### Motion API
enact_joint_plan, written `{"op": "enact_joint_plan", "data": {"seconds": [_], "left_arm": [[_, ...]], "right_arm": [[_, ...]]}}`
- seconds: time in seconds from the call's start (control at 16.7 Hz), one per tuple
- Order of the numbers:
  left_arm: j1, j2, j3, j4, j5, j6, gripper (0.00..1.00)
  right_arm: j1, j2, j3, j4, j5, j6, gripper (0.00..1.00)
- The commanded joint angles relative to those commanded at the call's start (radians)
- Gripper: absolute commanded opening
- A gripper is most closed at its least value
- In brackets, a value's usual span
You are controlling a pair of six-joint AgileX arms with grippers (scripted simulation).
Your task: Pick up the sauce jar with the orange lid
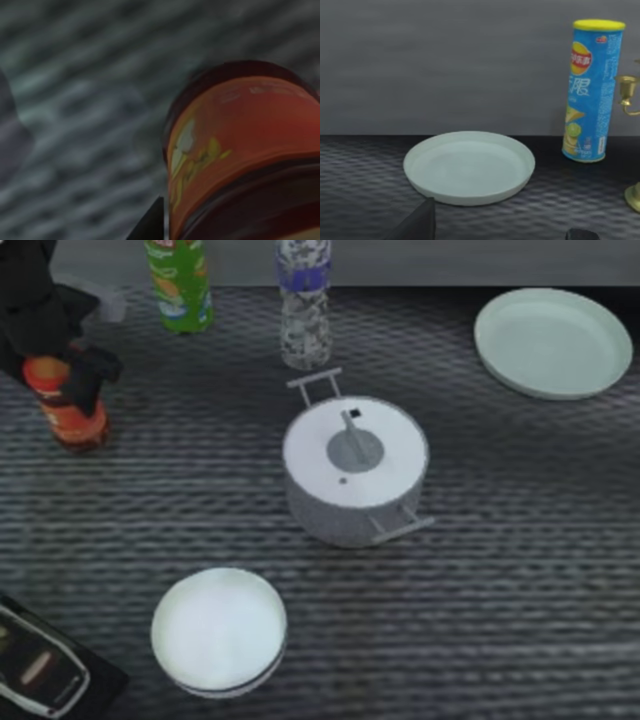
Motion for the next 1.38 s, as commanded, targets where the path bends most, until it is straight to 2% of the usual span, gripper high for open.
{"op": "enact_joint_plan", "data": {"seconds": [0.6, 1.02, 1.2, 1.38], "left_arm": [[0.02, -0.462, -0.41, -0.045, -0.004, -0.003, 0.0], [0.015, -0.486, -0.434, -0.049, -0.005, -0.003, 0.0], [-0.014, -0.461, -0.426, -0.046, -0.008, -0.068, 0.0], [-0.075, -0.422, -0.412, -0.029, -0.012, -0.228, 0.0]], "right_arm": [[0.0, 0.0, 0.0, 0.0, 0.0, 0.0, 1.0], [0.0, 0.0, 0.0, 0.0, 0.0, 0.0, 1.0], [0.0, 0.0, 0.0, 0.0, 0.0, 0.0, 1.0], [0.0, 0.0, 0.0, 0.0, 0.0, 0.0, 1.0]]}}
